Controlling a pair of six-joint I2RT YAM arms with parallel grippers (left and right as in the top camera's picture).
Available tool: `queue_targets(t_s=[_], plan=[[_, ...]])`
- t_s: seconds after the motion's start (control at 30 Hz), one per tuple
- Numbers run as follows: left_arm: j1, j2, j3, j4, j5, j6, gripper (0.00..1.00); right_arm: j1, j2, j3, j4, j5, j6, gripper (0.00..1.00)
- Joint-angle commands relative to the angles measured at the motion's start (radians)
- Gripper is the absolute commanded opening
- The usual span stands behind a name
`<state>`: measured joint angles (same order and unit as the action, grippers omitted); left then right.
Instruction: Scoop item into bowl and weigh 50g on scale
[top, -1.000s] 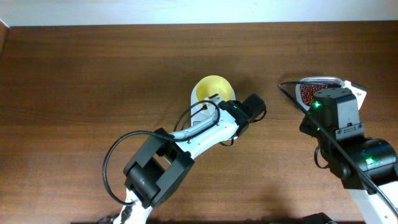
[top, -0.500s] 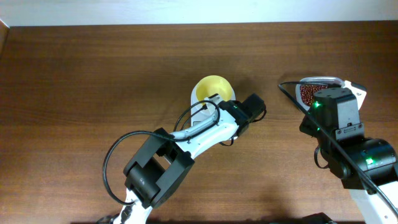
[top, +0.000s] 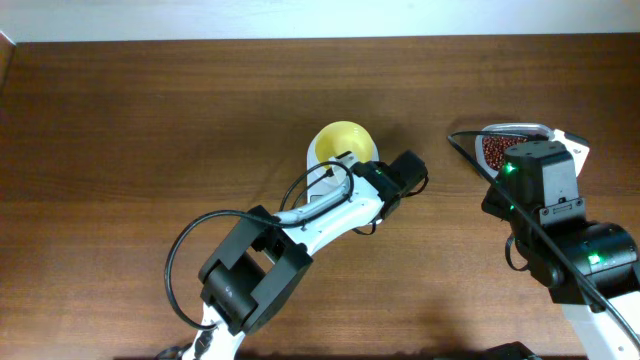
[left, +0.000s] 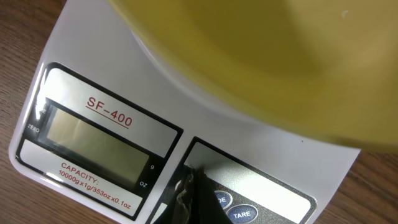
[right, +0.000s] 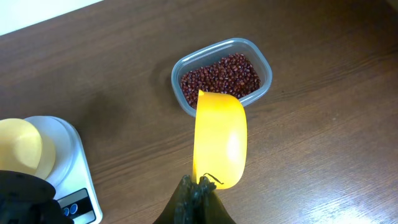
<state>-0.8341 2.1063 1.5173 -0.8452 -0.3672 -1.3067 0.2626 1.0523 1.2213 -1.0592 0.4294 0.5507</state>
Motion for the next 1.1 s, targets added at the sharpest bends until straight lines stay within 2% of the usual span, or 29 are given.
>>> queue_targets(t_s=[0.0,0.67,1.07], plan=[[-0.001,0.039,-0.011,0.004,0.005,-0.011,0.00,0.005,-0.012,0.026,0.000,0.024,0.006,0.04],[0.011,0.053,-0.010,0.014,0.033,-0.010,0.00,0.005,-0.012,0.026,-0.003,0.024,0.006,0.04],[0.010,-0.100,-0.007,-0.054,0.027,0.024,0.00,0.005,-0.012,0.026,0.000,0.028,0.006,0.04]])
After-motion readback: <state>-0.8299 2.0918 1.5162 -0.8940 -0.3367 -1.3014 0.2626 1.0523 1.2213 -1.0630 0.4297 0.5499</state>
